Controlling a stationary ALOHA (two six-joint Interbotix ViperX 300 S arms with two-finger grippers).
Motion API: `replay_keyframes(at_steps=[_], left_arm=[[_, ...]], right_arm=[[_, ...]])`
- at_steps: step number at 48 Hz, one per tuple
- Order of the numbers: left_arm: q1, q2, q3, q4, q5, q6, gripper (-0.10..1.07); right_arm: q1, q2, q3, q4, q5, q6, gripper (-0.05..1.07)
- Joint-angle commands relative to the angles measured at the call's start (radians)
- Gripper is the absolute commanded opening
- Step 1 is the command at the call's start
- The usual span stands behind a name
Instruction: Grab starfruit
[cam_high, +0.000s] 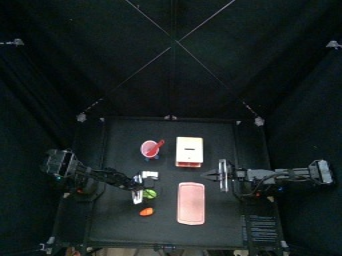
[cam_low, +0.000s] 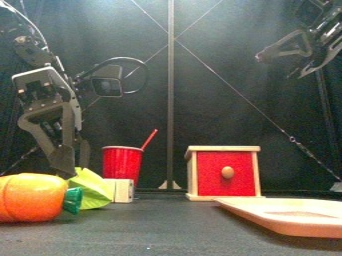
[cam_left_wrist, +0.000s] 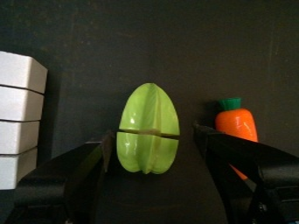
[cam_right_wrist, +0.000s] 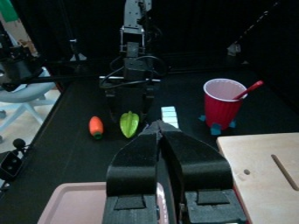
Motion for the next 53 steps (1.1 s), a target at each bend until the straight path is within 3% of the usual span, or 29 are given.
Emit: replay_keyframes(at_steps=[1, 30, 53], left_arm=[[0.002, 0.005, -0.025, 0.008, 0.0, 0.0, 1.02], [0.043, 0.041, -0.031, 0.009, 0.052, -0.002, 0.99], [0.037, 0.032, -0.049, 0.015, 0.054, 0.0, 0.69]], right_arm=[[0.0, 0.003, -0.008, 0.0, -0.005, 0.0, 0.02], [0.0, 0.003, 0.002, 0.0, -0.003, 0.002, 0.02], [0.0, 0.003, 0.005, 0.0, -0.003, 0.002, 0.02]])
